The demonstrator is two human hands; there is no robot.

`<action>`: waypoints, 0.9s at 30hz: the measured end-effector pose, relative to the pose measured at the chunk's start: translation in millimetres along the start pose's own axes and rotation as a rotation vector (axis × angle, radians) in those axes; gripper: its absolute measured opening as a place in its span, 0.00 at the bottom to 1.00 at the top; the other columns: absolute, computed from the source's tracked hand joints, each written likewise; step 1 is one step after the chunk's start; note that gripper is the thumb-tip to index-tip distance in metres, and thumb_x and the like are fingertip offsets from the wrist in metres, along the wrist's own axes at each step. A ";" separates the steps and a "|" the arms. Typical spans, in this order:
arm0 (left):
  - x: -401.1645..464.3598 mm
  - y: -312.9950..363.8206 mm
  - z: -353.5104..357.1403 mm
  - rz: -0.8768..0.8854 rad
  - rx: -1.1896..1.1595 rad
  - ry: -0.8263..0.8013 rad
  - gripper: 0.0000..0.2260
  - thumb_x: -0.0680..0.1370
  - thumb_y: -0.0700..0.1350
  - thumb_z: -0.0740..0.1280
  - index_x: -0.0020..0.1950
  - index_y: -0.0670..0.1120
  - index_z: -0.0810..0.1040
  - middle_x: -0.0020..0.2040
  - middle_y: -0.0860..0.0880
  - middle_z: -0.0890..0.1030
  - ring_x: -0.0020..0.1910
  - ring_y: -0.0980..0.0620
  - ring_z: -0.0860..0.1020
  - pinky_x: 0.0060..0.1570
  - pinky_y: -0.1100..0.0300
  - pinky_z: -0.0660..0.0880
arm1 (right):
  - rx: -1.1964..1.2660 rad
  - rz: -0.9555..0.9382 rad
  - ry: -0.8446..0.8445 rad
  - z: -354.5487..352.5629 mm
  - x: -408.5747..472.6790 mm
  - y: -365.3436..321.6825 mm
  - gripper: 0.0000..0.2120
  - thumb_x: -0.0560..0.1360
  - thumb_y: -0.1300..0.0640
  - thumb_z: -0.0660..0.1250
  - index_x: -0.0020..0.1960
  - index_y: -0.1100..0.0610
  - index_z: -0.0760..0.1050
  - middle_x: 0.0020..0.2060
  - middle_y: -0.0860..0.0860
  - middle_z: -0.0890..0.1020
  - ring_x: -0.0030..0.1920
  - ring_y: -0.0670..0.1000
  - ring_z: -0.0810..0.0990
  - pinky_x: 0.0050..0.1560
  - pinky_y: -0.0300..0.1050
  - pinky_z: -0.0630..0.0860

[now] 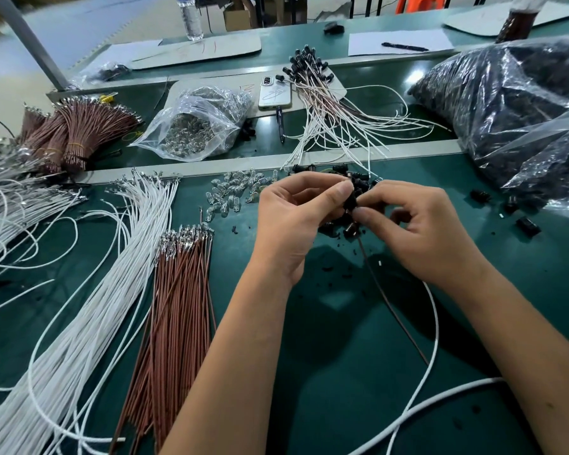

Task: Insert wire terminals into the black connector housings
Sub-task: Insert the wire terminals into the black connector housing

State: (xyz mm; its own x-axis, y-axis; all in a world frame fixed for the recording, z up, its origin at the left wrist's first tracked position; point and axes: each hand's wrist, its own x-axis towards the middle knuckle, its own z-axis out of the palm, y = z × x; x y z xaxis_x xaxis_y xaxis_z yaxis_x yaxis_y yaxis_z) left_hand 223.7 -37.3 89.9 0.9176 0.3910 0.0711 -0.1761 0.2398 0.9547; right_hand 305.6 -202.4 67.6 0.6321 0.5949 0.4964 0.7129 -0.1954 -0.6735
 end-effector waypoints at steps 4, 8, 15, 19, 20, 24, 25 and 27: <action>-0.4 -0.4 2.9 0.006 0.011 -0.007 0.04 0.74 0.33 0.74 0.43 0.42 0.86 0.38 0.45 0.85 0.36 0.52 0.81 0.41 0.62 0.79 | 0.087 0.044 0.006 0.9 -1.8 0.8 0.02 0.77 0.56 0.76 0.48 0.54 0.85 0.40 0.46 0.86 0.40 0.48 0.84 0.40 0.42 0.76; -0.3 0.0 2.0 0.010 -0.008 -0.015 0.05 0.74 0.33 0.75 0.43 0.43 0.87 0.40 0.45 0.86 0.37 0.52 0.82 0.40 0.63 0.79 | 0.121 0.032 0.012 -1.9 -0.7 -0.3 0.03 0.77 0.57 0.75 0.48 0.56 0.86 0.39 0.47 0.86 0.40 0.43 0.81 0.43 0.36 0.74; 0.7 -1.4 0.3 0.010 -0.005 -0.033 0.07 0.73 0.33 0.75 0.42 0.45 0.88 0.40 0.44 0.86 0.37 0.53 0.83 0.40 0.64 0.79 | 0.059 -0.020 -0.007 -2.5 0.1 -0.6 0.02 0.77 0.61 0.74 0.49 0.59 0.86 0.42 0.50 0.85 0.43 0.48 0.83 0.45 0.44 0.79; 1.3 -3.2 1.0 0.058 0.015 -0.027 0.06 0.73 0.32 0.75 0.43 0.43 0.87 0.39 0.44 0.86 0.37 0.52 0.82 0.40 0.63 0.80 | 0.040 -0.033 -0.005 -3.6 0.6 -1.4 0.05 0.78 0.61 0.73 0.50 0.61 0.86 0.42 0.50 0.85 0.43 0.49 0.84 0.47 0.46 0.80; 1.4 -3.8 1.1 0.066 0.015 -0.025 0.06 0.73 0.32 0.75 0.43 0.42 0.87 0.39 0.44 0.86 0.37 0.52 0.82 0.41 0.63 0.80 | 0.029 -0.034 -0.005 -3.5 0.8 -1.4 0.05 0.78 0.61 0.73 0.50 0.61 0.86 0.42 0.50 0.85 0.43 0.49 0.83 0.46 0.47 0.80; 1.7 -5.0 2.5 0.096 0.015 -0.015 0.06 0.73 0.32 0.75 0.44 0.42 0.87 0.38 0.46 0.86 0.36 0.53 0.82 0.40 0.64 0.79 | 0.003 -0.040 -0.006 -3.4 1.4 -1.8 0.04 0.78 0.63 0.72 0.51 0.61 0.85 0.42 0.48 0.84 0.44 0.46 0.82 0.47 0.42 0.78; 1.7 -5.0 3.1 0.101 0.015 -0.009 0.06 0.73 0.32 0.74 0.44 0.42 0.86 0.38 0.46 0.86 0.36 0.54 0.82 0.40 0.64 0.79 | -0.006 -0.043 -0.007 -3.6 1.4 -2.2 0.04 0.79 0.63 0.72 0.51 0.61 0.85 0.43 0.48 0.84 0.44 0.45 0.82 0.48 0.41 0.78; 1.8 -5.2 4.2 0.099 0.000 0.012 0.06 0.73 0.31 0.74 0.44 0.41 0.86 0.38 0.47 0.86 0.36 0.54 0.83 0.40 0.65 0.79 | -0.037 -0.049 -0.009 -2.9 1.2 -3.4 0.03 0.79 0.63 0.72 0.50 0.60 0.85 0.42 0.48 0.84 0.44 0.46 0.82 0.48 0.41 0.77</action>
State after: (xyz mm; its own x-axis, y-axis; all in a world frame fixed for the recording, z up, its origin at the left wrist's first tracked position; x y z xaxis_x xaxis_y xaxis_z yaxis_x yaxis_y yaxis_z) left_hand 227.8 -41.5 86.2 0.8914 0.4234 0.1615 -0.2656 0.1993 0.9433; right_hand 304.8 -203.3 72.1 0.5938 0.6115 0.5230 0.7535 -0.1947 -0.6279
